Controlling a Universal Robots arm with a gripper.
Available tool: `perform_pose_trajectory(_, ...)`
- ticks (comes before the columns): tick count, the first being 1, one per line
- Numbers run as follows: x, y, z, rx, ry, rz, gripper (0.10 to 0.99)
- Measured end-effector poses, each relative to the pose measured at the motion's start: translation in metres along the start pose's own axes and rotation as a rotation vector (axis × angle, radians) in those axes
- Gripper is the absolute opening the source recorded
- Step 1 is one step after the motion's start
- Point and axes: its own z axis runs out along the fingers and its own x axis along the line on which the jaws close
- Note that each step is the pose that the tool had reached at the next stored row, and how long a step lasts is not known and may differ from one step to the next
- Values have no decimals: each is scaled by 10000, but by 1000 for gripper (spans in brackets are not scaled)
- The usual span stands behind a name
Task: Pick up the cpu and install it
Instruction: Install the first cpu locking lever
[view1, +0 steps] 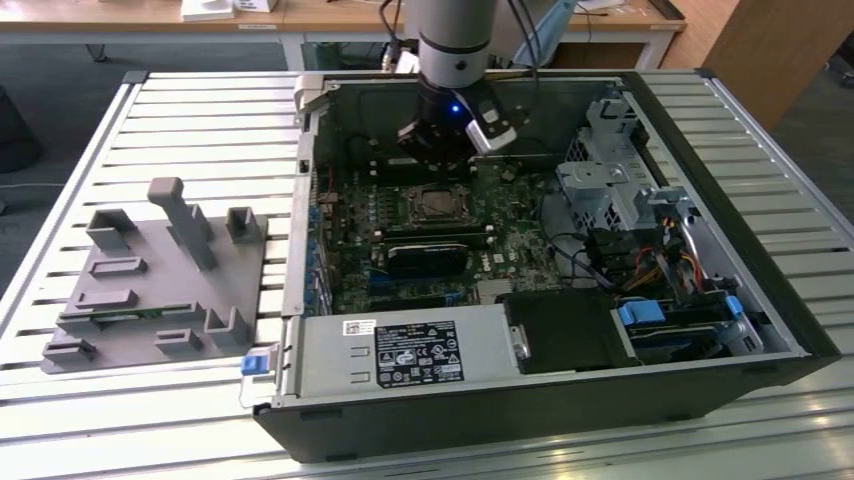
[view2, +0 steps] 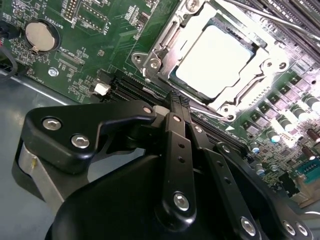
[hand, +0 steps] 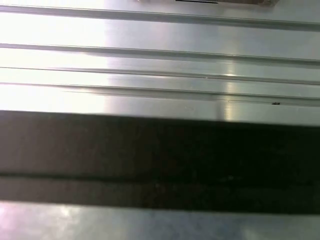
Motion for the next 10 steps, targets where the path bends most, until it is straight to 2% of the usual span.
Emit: perform_pose_trajectory(10,-87,-3,1,0,0,-1,106)
